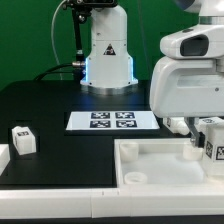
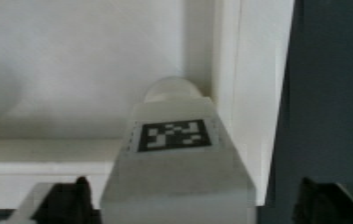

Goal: Assemble square table

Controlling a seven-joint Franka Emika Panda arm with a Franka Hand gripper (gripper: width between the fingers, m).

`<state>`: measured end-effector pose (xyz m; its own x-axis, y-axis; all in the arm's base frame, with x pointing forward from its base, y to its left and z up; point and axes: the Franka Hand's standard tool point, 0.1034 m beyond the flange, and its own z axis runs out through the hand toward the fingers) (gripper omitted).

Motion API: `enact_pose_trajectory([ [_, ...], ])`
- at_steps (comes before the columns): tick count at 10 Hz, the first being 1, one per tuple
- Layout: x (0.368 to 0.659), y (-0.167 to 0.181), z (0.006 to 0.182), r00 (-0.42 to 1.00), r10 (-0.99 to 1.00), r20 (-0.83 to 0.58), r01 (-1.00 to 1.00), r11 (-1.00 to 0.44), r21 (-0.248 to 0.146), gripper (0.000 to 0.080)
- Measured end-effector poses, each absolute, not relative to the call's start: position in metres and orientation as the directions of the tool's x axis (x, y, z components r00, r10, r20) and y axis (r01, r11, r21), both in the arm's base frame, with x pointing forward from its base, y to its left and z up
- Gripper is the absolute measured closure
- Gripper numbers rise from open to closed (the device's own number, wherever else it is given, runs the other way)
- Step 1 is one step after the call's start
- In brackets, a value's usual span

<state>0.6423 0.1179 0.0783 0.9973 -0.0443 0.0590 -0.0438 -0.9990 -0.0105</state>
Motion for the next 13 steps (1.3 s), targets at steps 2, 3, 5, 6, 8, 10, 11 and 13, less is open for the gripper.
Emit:
enact_pose_trajectory([
  [2, 0.645, 0.111, 0.079, 0.982, -0.182, 0.056, -0.182, -0.983, -0.013, 0.0517],
  [3, 0.644, 0.110, 0.079, 0.952, -0.302, 0.055, -0.301, -0.953, -0.018, 0.0516],
  [5, 0.645, 0.109, 0.077, 0.827, -0.561, 0.050, -0.559, -0.828, -0.041, 0.0516],
  [6, 0.645, 0.110, 0.077, 0.718, -0.695, 0.039, -0.692, -0.719, -0.063, 0.0516],
  [8, 0.644, 0.107, 0.076, 0.430, -0.903, -0.013, -0.899, -0.428, -0.092, 0.0516],
  [10, 0.643, 0.106, 0.076, 0.233, -0.971, -0.053, -0.970, -0.228, -0.089, 0.0515],
  [11, 0.643, 0.106, 0.076, 0.155, -0.986, -0.063, -0.986, -0.150, -0.076, 0.0515],
  [13, 0.643, 0.107, 0.076, 0.138, -0.988, -0.065, -0.988, -0.133, -0.074, 0.0515],
])
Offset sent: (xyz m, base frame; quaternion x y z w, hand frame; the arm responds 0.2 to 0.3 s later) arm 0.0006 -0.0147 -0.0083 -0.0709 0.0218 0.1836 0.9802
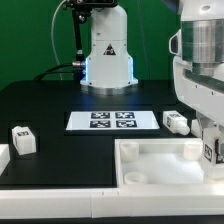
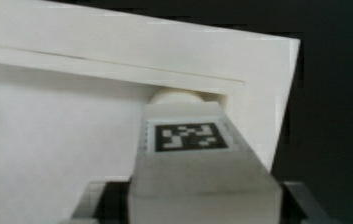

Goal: Assemble square table

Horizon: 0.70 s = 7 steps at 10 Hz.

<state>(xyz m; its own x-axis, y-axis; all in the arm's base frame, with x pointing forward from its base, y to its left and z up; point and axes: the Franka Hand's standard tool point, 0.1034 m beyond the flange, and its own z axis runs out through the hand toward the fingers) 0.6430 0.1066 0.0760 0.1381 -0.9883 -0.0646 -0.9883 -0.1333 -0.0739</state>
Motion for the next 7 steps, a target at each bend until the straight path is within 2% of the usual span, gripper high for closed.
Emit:
enact_pose_trajectory([
  [1, 0.643, 0.107, 0.076, 0.187, -0.980, -0.060, -0.980, -0.183, -0.077, 0.0314],
  [2, 0.644, 0.108, 0.078, 0.350, -0.936, -0.045, -0.934, -0.346, -0.088, 0.0314],
  [3, 0.643, 0.111, 0.078, 0.495, -0.868, -0.034, -0.867, -0.490, -0.095, 0.0186],
  [4, 0.640, 0.117, 0.078, 0.558, -0.829, -0.033, -0.828, -0.553, -0.097, 0.0157],
  [7, 0.641, 0.114, 0.077, 0.733, -0.680, -0.005, -0.678, -0.729, -0.096, 0.0152],
])
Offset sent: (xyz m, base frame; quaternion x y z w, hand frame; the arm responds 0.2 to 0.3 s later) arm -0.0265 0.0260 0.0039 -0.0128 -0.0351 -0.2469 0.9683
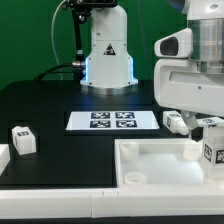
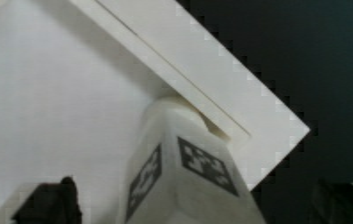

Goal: Assemble square table

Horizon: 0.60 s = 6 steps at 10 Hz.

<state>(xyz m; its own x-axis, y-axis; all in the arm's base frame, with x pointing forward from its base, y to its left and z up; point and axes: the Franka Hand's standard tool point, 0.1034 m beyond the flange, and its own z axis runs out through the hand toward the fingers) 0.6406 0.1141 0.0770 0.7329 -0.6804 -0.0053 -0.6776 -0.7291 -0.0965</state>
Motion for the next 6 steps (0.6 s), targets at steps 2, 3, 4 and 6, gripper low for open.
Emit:
enact_pose_trajectory([
  [2, 0.644, 0.106, 0.077, 0.929, -0.368, 0.046, -0.364, -0.928, -0.077, 0.0151],
  [3, 0.645, 0.105, 0.076, 0.974, -0.220, 0.057, -0.216, -0.974, -0.068, 0.0151],
  [4, 0.644, 0.111, 0.077, 0.983, -0.170, 0.063, -0.167, -0.985, -0.055, 0.0151],
  [6, 0.642, 0.115, 0.079, 0.981, -0.147, 0.129, -0.142, -0.989, -0.051, 0.0151],
])
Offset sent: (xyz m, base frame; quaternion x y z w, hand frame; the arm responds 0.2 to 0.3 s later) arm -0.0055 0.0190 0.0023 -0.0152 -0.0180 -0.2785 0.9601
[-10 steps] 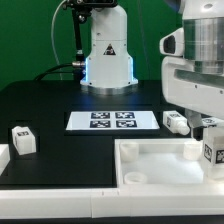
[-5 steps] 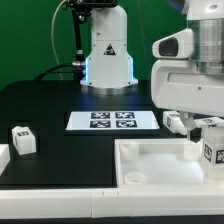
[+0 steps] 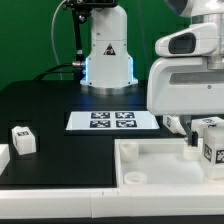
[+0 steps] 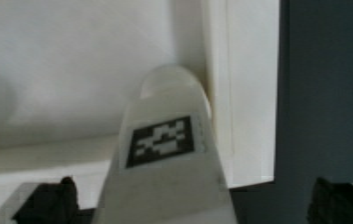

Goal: Assemble square table

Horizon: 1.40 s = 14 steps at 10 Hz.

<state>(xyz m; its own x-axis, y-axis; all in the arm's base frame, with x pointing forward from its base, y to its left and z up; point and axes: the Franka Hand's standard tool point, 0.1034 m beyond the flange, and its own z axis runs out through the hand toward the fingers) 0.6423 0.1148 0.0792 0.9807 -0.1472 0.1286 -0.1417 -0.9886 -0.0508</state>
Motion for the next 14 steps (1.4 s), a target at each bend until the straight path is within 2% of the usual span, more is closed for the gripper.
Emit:
enact_pose_trajectory([
  [1, 0.6431, 0.1140, 0.0793, 0.977, -0.173, 0.128, -0.167, -0.984, -0.054, 0.0283],
  [2, 0.6431, 0.1140, 0.0792, 0.973, -0.192, 0.127, -0.186, -0.981, -0.057, 0.0283],
  [3, 0.6430, 0.1143, 0.0790, 0.954, -0.276, 0.121, -0.269, -0.961, -0.070, 0.0425],
  [4, 0.6429, 0.1118, 0.0784, 0.928, -0.354, 0.114, -0.347, -0.935, -0.077, 0.0512],
  [7, 0.6422, 0.1089, 0.0775, 0.738, -0.670, 0.076, -0.663, -0.741, -0.106, 0.0512],
  [9, 0.6400, 0.1077, 0.0764, 0.427, -0.904, -0.004, -0.896, -0.422, -0.137, 0.0512],
  [10, 0.6388, 0.1094, 0.0759, 0.270, -0.961, -0.052, -0.956, -0.261, -0.136, 0.0512],
  [11, 0.6387, 0.1088, 0.0761, 0.176, -0.981, -0.080, -0.978, -0.165, -0.132, 0.0512],
  [12, 0.6385, 0.1084, 0.0759, 0.108, -0.990, -0.092, -0.987, -0.096, -0.126, 0.0512],
  [13, 0.6383, 0.1090, 0.0757, 0.104, -0.990, -0.093, -0.988, -0.092, -0.125, 0.0512],
  [14, 0.6384, 0.1091, 0.0758, 0.104, -0.990, -0.093, -0.988, -0.092, -0.126, 0.0414],
])
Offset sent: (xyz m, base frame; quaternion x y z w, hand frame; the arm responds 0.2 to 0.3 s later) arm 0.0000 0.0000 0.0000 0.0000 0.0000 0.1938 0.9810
